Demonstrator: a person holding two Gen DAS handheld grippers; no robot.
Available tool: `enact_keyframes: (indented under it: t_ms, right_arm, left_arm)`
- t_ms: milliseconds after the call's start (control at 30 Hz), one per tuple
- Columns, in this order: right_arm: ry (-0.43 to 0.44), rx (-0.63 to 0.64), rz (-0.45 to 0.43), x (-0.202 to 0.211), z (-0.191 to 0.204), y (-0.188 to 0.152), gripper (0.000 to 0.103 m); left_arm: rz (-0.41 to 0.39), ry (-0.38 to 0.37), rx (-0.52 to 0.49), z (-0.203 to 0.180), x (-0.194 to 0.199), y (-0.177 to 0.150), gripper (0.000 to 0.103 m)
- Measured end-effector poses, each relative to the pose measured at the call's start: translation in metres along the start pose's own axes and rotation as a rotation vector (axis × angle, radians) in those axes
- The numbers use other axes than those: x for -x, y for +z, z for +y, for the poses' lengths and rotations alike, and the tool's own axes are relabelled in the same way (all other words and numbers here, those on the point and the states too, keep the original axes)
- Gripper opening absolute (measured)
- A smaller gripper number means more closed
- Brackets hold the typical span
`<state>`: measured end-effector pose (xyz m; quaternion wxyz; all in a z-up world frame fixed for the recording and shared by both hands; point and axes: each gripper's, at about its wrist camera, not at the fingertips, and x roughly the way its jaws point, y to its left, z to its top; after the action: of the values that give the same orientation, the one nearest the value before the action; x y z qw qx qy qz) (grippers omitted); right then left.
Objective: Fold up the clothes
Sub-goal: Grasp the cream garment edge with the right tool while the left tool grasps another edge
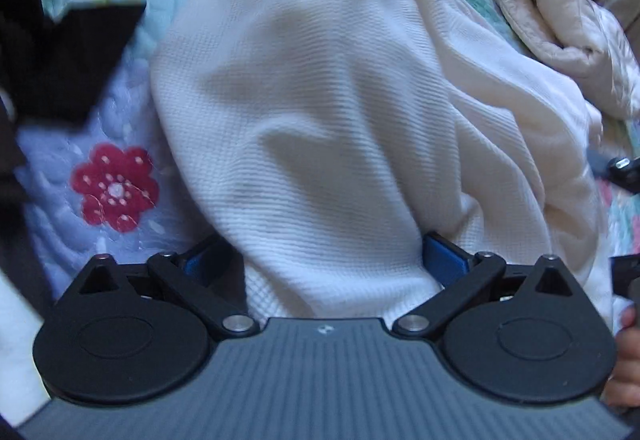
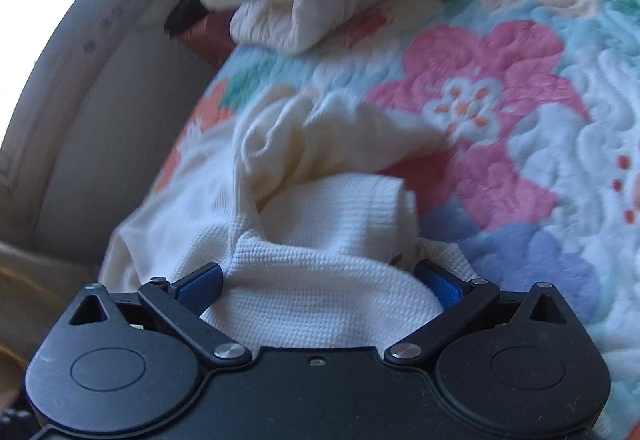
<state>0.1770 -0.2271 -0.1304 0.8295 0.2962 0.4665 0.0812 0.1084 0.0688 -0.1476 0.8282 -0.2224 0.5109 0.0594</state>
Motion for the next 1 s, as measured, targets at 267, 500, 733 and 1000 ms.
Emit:
enact_keyframes:
  t_ms: [267, 500, 733, 1000]
  right_arm:
    - [0.119, 0.083, 0.083, -0.011, 0.036, -0.043, 0.085]
    - [0.24, -0.11, 0.092, 0.005, 0.025, -0.068, 0.049]
    - [0.323, -0.096, 0.028, 0.062, 0.019, -0.069, 0.042]
    - [0.284, -0.065, -0.269, 0.176, 0.002, -0.054, 0.042]
  left_arm:
    - [-0.096, -0.187, 0.051, 0.004, -0.004, -0.009, 0.096]
    - [-0.06, -0.346, 0.025, -0.004, 0.005, -0.014, 0.049]
    - [-0.097, -0.41, -0.119, -0.042, 0.055, -0.007, 0.037]
    - [-0.137, -0.594, -0.277, -0.131, 0.115, -0.003, 0.036]
